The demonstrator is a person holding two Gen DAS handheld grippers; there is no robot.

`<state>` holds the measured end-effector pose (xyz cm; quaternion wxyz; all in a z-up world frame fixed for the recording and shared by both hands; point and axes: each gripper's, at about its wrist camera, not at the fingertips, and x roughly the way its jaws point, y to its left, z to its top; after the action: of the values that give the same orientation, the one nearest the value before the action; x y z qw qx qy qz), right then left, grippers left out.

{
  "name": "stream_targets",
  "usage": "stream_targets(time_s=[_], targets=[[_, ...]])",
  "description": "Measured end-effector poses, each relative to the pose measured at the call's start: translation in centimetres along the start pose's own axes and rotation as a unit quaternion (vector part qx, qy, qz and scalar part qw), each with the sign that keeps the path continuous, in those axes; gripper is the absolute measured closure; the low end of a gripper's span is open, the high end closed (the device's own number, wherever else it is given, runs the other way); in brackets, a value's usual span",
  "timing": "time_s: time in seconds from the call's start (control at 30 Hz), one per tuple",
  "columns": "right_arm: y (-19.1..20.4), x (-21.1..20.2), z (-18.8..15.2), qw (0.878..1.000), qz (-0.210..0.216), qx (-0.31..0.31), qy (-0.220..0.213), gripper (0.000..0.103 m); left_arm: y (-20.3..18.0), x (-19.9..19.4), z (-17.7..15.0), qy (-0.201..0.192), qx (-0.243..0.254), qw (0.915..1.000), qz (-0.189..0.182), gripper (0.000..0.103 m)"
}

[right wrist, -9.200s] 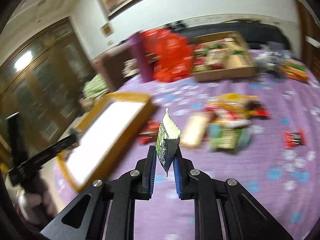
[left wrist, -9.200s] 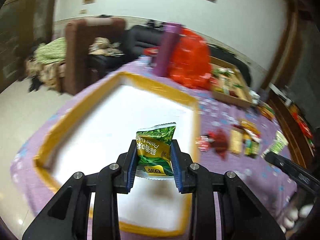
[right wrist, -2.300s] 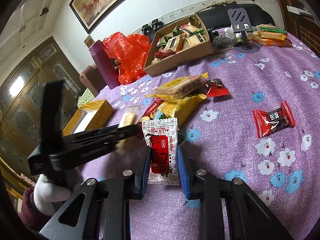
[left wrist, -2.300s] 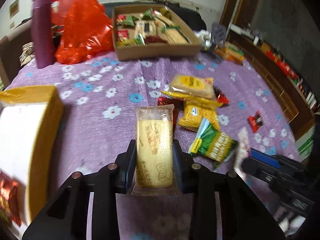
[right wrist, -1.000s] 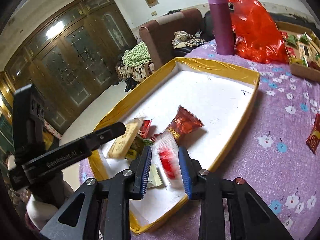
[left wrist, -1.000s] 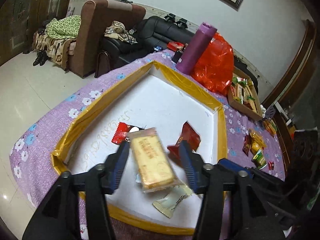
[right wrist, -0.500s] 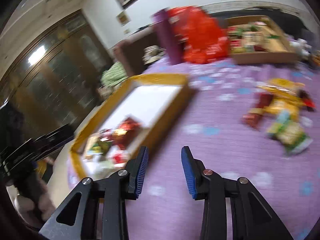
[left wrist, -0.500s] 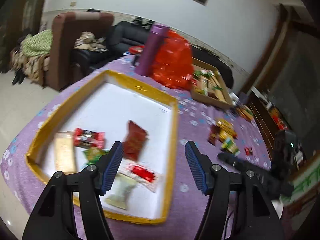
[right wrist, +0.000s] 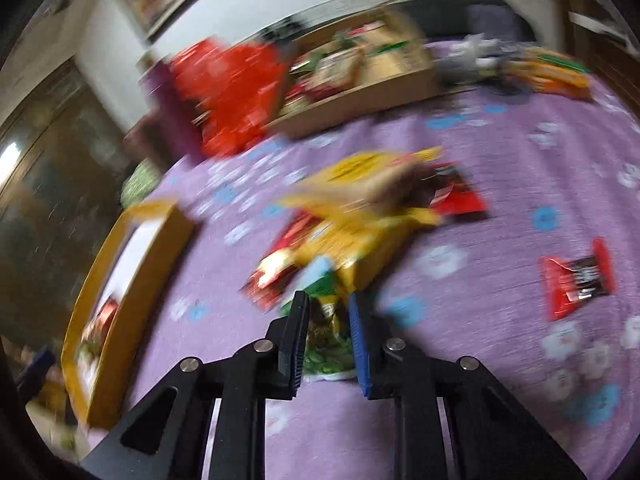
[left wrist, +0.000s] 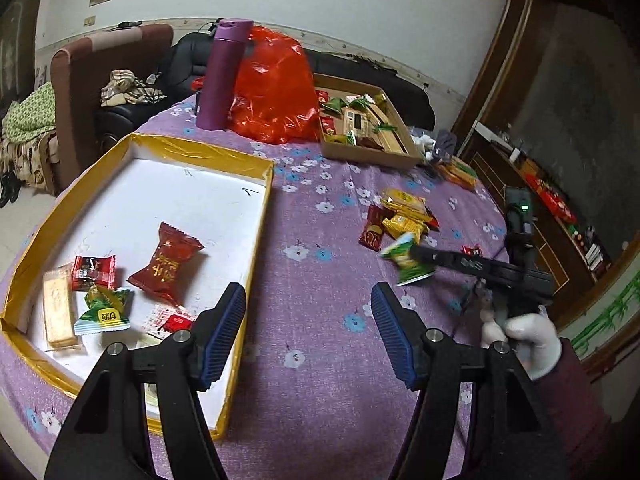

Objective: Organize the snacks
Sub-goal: 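Grasp the red chocolate bar with the right gripper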

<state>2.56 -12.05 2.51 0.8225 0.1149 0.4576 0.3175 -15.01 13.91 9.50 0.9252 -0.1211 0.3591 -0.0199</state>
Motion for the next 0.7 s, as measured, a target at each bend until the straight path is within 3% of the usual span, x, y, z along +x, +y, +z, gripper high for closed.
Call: stream_targets(time_s=[0.07, 0.13, 0.2, 0.23, 0.3, 0.37, 0.5, 0.6, 0.7], targets=[[0.3, -1.3, -0.2, 0.999, 0.038, -0.015, 0.004, 0.084, -0.4, 0.2, 0.0, 0.004, 0.004, 1.0000, 0.000, 0.039], [-1.1, -4.7, -0.1, 0.999, 0.031, -0.009, -0.035, 0.082, -0.6, 0.4, -0.1, 0.006, 0.009, 0.9999, -0.003, 0.039], [-3.8, -7.6, 0.2, 0.997, -0.014, 0.019, -0.073, 0.080, -0.7, 0.7, -0.1, 0.009, 0.010, 0.9999, -0.006, 0.039], [-5.7, -9.3, 0.4, 0.993, -0.064, 0.032, -0.092, 0.074, -0.8, 1.0, -0.2, 0.013, 0.010, 0.9998, -0.010, 0.039], [-8.6, -11.0, 0.3, 0.985, -0.128, 0.063, -0.098, 0.068, -0.9, 1.6, -0.4, 0.020, 0.009, 0.9996, -0.018, 0.039], [-12.1, -12.0, -0.3, 0.980, -0.133, 0.123, -0.089, 0.068, -1.3, 2.2, -0.5, 0.028, 0.010, 0.9993, -0.024, 0.039], [-14.2, -10.8, -0.9, 0.974, -0.131, 0.168, -0.074, 0.067, -2.3, 3.2, -0.7, 0.043, 0.012, 0.9985, -0.032, 0.039], [-14.7, -8.0, 0.6, 0.972, -0.128, 0.188, -0.061, 0.063, -3.1, 3.1, -0.9, 0.046, 0.022, 0.9982, -0.031, 0.039], [-14.3, -6.2, 1.8, 0.966, -0.168, 0.185, -0.069, 0.063, -3.4, 2.8, -0.8, 0.043, 0.027, 0.9984, -0.024, 0.039]])
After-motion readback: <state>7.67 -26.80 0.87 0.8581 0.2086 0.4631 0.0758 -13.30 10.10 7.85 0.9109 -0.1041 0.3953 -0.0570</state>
